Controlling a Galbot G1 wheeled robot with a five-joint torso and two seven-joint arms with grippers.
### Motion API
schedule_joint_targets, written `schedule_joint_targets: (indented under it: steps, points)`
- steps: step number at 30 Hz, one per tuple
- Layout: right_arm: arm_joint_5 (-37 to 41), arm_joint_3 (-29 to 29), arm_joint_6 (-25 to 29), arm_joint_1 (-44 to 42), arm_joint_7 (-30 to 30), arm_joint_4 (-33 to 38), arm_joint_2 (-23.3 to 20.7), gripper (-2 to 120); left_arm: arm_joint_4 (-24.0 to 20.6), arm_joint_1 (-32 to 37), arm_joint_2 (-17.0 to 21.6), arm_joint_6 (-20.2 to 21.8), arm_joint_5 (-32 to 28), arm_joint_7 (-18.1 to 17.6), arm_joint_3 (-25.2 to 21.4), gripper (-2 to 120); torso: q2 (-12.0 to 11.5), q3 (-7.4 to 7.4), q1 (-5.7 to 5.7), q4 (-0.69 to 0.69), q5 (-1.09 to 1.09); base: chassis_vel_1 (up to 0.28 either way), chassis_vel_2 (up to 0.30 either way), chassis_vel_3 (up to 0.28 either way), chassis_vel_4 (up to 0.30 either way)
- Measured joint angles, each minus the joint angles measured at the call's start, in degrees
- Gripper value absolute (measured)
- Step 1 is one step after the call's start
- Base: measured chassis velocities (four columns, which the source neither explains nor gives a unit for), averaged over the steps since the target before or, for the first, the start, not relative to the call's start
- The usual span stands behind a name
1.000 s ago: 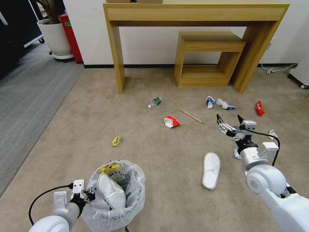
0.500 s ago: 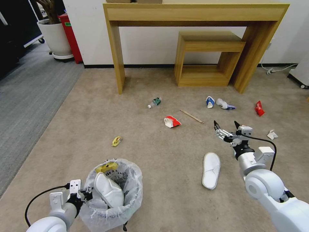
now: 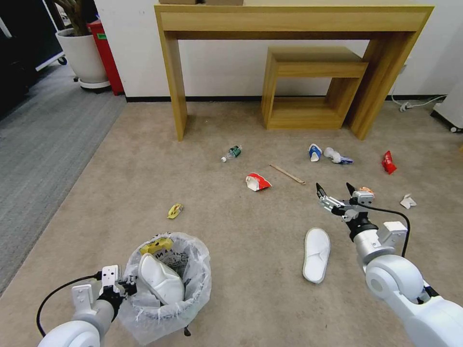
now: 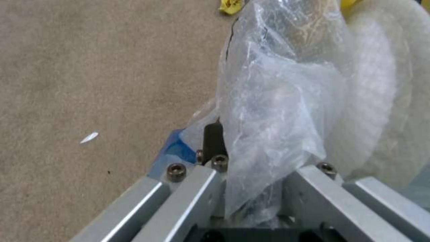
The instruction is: Pick up the trash bin and place the garbage on the floor into it.
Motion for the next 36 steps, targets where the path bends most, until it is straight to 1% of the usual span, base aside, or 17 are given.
schedule_joint_targets:
  steps: [11,23,36]
  points:
    - [-0.3,0.4,0.3,-0.3,0.0,0.2,-0.1,100,-0.1,0.4,0.0,0.1,-0.8,-0.5,0.1,0,0.0,0.0,0.0,0.0,0.0,0.0,0.0,0.0,0.0]
    - [-0.7,0.8,0.6,-0.6,0.1,0.4,0.3,100,-0.6,-0.6,0.8,0.1,-4.5,-1.8,-0.3,0,0.0,0.0,0.0,0.0,-0.01,0.0,0.0,0.0,0.0]
    - [-0.6,0.9,0.5,-0.5,0.2,0.1,0.5,100,-0.3,-0.8,0.8,0.1,-4.6,-1.8,-0.3,0,0.0,0.0,0.0,0.0,0.0,0.0,0.0,0.0,0.0]
